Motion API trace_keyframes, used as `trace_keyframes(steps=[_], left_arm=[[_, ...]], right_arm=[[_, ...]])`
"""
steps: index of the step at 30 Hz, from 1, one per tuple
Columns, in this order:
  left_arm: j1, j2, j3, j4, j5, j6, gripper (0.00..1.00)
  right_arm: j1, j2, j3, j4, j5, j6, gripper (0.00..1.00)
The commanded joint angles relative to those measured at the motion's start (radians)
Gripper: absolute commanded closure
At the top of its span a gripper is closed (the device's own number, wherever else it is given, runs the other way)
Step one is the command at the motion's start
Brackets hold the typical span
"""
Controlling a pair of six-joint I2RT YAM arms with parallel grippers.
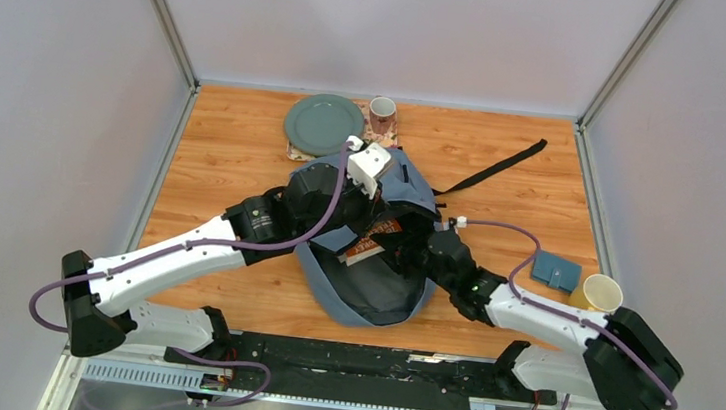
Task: Pack the student bag
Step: Place the book in the student bag.
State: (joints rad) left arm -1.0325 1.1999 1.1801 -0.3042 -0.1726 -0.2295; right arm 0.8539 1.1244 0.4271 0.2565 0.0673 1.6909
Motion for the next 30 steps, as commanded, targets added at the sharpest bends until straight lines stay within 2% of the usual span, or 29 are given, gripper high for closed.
trace_keyframes(steps=[1,3,7,10,11,12,13,15,16,18,20,21,26,27,28,30], left_arm=[[-0.005,-0.062,0.006,0.082,0.039,-0.031,1.00],[-0.005,-0.065,0.006,0.077,0.042,-0.036,1.00],[-0.005,-0.085,-0.016,0.088,0.045,-0.045,1.00],[-0.005,-0.097,-0.030,0.091,0.045,-0.053,1.00],[-0.005,-0.099,-0.034,0.091,0.044,-0.054,1.00],[-0.005,-0.102,-0.039,0.089,0.039,-0.054,1.00],[-0.005,-0.106,-0.043,0.088,0.036,-0.054,1.00],[-0.005,-0.112,-0.057,0.089,0.024,-0.057,1.00],[-0.005,-0.117,-0.063,0.091,0.019,-0.059,1.00],[-0.005,-0.123,-0.082,0.093,0.012,-0.065,1.00],[-0.005,-0.132,-0.092,0.094,0.005,-0.071,1.00],[-0.005,-0.134,-0.105,0.094,0.001,-0.073,1.00],[-0.005,-0.146,-0.137,0.102,-0.016,-0.091,1.00],[-0.005,-0.146,-0.148,0.109,-0.012,-0.094,1.00],[-0.005,-0.149,-0.151,0.109,-0.011,-0.094,1.00],[-0.005,-0.148,-0.163,0.120,-0.002,-0.105,1.00]], right_arm=[[-0.010,0.148,0.127,0.191,0.114,-0.040,1.00],[-0.007,0.207,0.165,0.168,0.109,-0.027,0.99],[0.000,0.345,0.174,0.266,0.167,-0.011,0.96],[-0.003,0.434,0.202,0.254,0.157,-0.028,0.89],[0.005,0.458,0.206,0.244,0.158,-0.039,0.79],[0.007,0.468,0.205,0.239,0.157,-0.042,0.73],[0.010,0.475,0.193,0.239,0.154,-0.045,0.60],[0.014,0.473,0.171,0.244,0.151,-0.068,0.50],[0.013,0.463,0.156,0.224,0.144,-0.085,0.41],[0.014,0.405,0.147,0.184,0.138,-0.156,0.34],[0.014,0.344,0.139,0.080,0.141,-0.203,0.17],[0.014,0.315,0.136,0.051,0.144,-0.230,0.14],[0.034,0.077,0.130,-0.202,0.180,-0.370,0.12],[0.039,0.045,0.131,-0.247,0.190,-0.384,0.11],[0.042,-0.022,0.133,-0.370,0.218,-0.387,0.11],[0.048,-0.089,0.112,-0.451,0.235,-0.399,0.11]])
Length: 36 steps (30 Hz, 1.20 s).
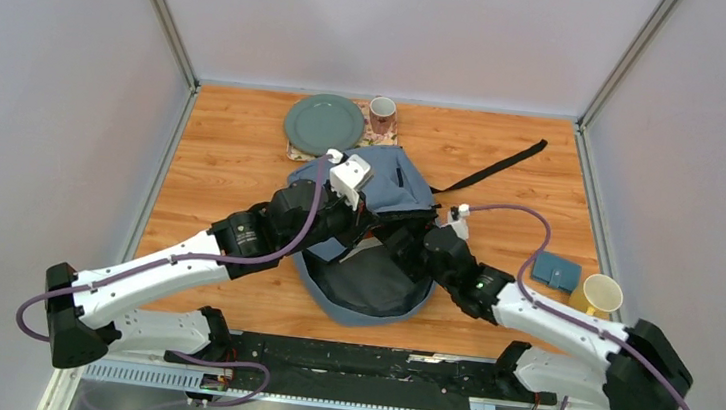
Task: Pack the student bag
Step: Place the book in the student bag, then zip the student bag at the center of the board.
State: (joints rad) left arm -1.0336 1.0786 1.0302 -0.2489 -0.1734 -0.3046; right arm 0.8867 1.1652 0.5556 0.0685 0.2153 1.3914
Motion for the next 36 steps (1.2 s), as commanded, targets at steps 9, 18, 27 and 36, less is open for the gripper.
trace_keyframes(steps=[9,18,27,36], left_arm=[[-0.003,0.044,-0.071,0.062,0.187,-0.093,1.00],[-0.092,0.011,-0.067,-0.044,0.279,-0.079,0.27],[-0.034,-0.206,-0.085,-0.250,-0.211,-0.062,0.18],[0.447,-0.195,-0.229,-0.363,-0.002,-0.157,0.17]], right_arm=[[0.021,-0.683,-0.128,-0.706,0.225,-0.039,0.11],[0.021,-1.064,-0.008,-1.064,0.387,-0.065,0.09],[0.021,-0.929,0.089,-0.940,0.253,-0.184,0.09],[0.060,-0.560,0.159,-0.678,-0.056,-0.325,0.09]])
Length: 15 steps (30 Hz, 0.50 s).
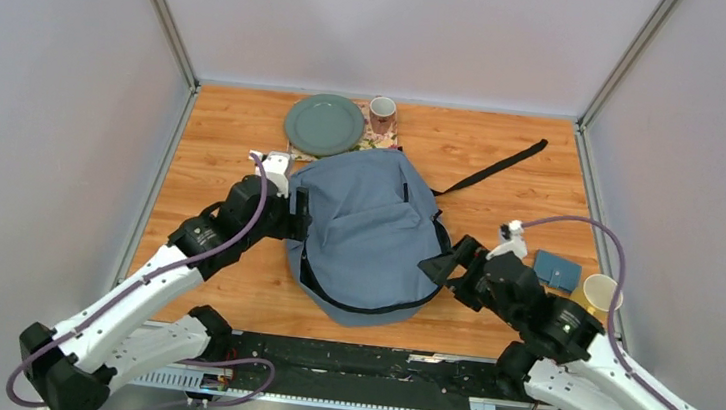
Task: Pack the student bag
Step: Zip the student bag at the center of the board.
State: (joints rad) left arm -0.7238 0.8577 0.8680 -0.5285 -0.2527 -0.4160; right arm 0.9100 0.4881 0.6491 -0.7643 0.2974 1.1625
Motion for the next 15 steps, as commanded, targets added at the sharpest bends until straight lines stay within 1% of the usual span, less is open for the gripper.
trace_keyframes(steps=[1,2,3,4,5,7,8,11,15], left_arm=[[0.223,0.032,-0.084,-0.076,0.111,-0.064,0.17],[0.271,0.040,-0.122,-0.062,0.192,-0.073,0.18],[0.311,0.047,-0.141,-0.020,0.231,-0.084,0.19],[0.377,0.052,-0.158,0.001,0.271,-0.108,0.20],[0.401,0.055,-0.188,0.057,0.349,-0.118,0.20],[0.451,0.072,-0.214,0.116,0.412,-0.142,0.20],[0.463,0.081,-0.237,0.175,0.473,-0.156,0.20],[0.480,0.107,-0.261,0.270,0.544,-0.201,0.20],[0.481,0.151,-0.271,0.341,0.555,-0.236,0.19]], right_arm=[[0.055,0.141,0.078,0.172,-0.129,-0.107,0.09],[0.100,0.168,0.113,0.177,-0.116,-0.113,0.09],[0.125,0.190,0.130,0.177,-0.100,-0.121,0.09],[0.150,0.234,0.150,0.174,-0.065,-0.132,0.09],[0.192,0.251,0.174,0.172,-0.049,-0.133,0.09],[0.227,0.295,0.187,0.186,-0.024,-0.132,0.09],[0.252,0.308,0.188,0.198,-0.026,-0.129,0.09],[0.289,0.354,0.185,0.240,-0.027,-0.115,0.09],[0.319,0.409,0.188,0.275,-0.030,-0.103,0.09]])
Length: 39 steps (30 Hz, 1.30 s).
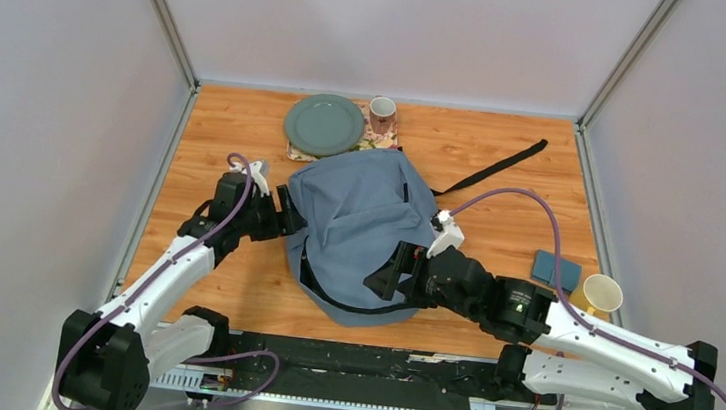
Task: Pack the student bag
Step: Zip the student bag at the center of the board.
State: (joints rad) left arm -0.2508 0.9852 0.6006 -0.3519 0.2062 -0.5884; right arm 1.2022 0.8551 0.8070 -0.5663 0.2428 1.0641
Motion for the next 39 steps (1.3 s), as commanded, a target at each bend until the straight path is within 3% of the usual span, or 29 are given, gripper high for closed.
trace_keyframes(steps=[1,5,11,12,14,15,17,20,22,25,26,27,39], left_arm=[[0.008,0.032,-0.005,0.174,0.091,-0.074,0.19],[0.008,0.101,0.002,0.200,0.082,-0.070,0.19],[0.024,0.191,-0.028,0.267,0.071,-0.057,0.32],[0.030,0.199,-0.035,0.280,0.078,-0.065,0.41],[0.044,0.219,-0.042,0.306,0.094,-0.068,0.48],[0.047,0.224,-0.041,0.306,0.098,-0.067,0.57],[0.048,0.228,-0.033,0.301,0.099,-0.062,0.67],[0.048,0.211,-0.033,0.297,0.111,-0.063,0.92],[0.048,0.193,-0.036,0.280,0.117,-0.068,1.00],[0.047,0.138,-0.059,0.269,0.136,-0.091,1.00],[0.048,0.106,-0.068,0.269,0.142,-0.105,1.00],[0.048,0.090,-0.076,0.268,0.147,-0.111,1.00],[0.048,-0.075,-0.160,0.196,0.196,-0.189,1.00]], right_arm=[[0.033,0.054,0.035,0.082,0.021,-0.007,0.09],[0.045,0.116,0.070,0.094,0.013,-0.016,0.09],[0.059,0.231,0.162,0.088,0.023,-0.062,0.11],[0.057,0.246,0.178,0.080,0.026,-0.070,0.11],[0.059,0.289,0.213,0.072,0.029,-0.087,0.11],[0.059,0.303,0.221,0.071,0.033,-0.092,0.11],[0.059,0.340,0.241,0.071,0.036,-0.105,0.12],[0.057,0.390,0.274,0.085,0.062,-0.116,0.13],[0.057,0.433,0.299,0.103,0.072,-0.127,0.14],[0.057,0.485,0.353,0.121,0.076,-0.133,0.25],[0.057,0.524,0.369,0.131,0.081,-0.138,0.34],[0.059,0.542,0.395,0.137,0.081,-0.141,0.37],[0.057,0.794,0.537,0.164,0.099,-0.179,0.59]])
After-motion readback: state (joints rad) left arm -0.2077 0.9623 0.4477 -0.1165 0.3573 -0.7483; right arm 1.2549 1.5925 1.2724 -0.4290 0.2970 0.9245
